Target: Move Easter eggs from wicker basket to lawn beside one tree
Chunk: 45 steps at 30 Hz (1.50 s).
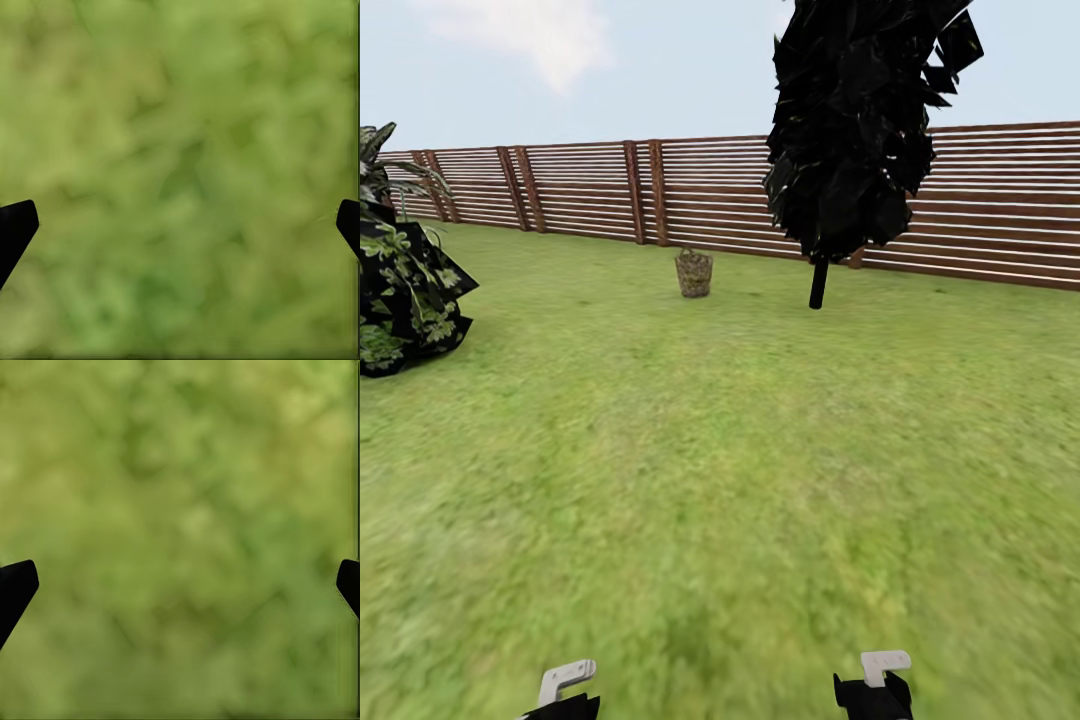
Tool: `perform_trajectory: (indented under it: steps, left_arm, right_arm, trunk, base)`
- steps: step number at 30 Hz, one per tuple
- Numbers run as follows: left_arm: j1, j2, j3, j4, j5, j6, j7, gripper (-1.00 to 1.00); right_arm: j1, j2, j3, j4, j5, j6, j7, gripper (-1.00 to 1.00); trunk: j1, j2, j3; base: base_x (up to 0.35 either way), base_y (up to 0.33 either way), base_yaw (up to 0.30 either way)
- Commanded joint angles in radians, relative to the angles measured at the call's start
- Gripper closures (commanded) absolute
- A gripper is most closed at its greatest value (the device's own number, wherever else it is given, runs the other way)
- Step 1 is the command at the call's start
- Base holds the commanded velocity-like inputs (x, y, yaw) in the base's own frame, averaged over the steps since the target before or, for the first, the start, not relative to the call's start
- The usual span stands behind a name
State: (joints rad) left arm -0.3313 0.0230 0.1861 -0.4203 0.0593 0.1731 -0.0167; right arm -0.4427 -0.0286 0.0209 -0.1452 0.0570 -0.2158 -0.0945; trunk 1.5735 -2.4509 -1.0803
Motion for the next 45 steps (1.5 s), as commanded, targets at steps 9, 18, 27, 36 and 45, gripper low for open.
perform_trajectory:
  steps: [9, 18, 27, 36, 45]
  left_arm:
    - [0.0, 0.0, 0.003, -0.002, 0.005, 0.006, -0.003, -1.0]
    - [0.0, 0.0, 0.004, -0.002, 0.006, 0.006, -0.003, -1.0]
    - [0.0, 0.001, 0.004, -0.002, 0.007, 0.006, -0.003, -1.0]
    - [0.0, 0.003, 0.004, -0.001, 0.007, 0.006, -0.003, -1.0]
    - [0.0, 0.005, 0.003, 0.0, 0.007, 0.006, -0.003, -1.0]
  right_arm:
    - [-0.001, 0.0, 0.002, 0.002, 0.006, -0.001, -0.005, -1.0]
    - [-0.001, 0.002, 0.002, 0.004, 0.006, -0.001, -0.005, -1.0]
    - [-0.001, 0.003, 0.002, 0.004, 0.006, -0.001, -0.005, -1.0]
    - [0.0, 0.001, 0.002, 0.004, 0.006, -0.001, -0.005, -1.0]
    - [-0.001, 0.001, 0.002, 0.004, 0.004, -0.002, -0.005, -1.0]
  trunk:
    - [-0.035, 0.063, 0.025]
    - [-0.069, 0.126, 0.04]
    - [-0.104, 0.189, 0.054]
    - [-0.138, 0.252, 0.069]
    - [-0.173, 0.315, 0.095]
  base:
    - [0.0, 0.0, 0.0]
    - [0.0, 0.0, 0.0]
    - [0.0, 0.0, 0.0]
    - [0.0, 0.0, 0.0]
    - [0.163, 0.0, 0.0]
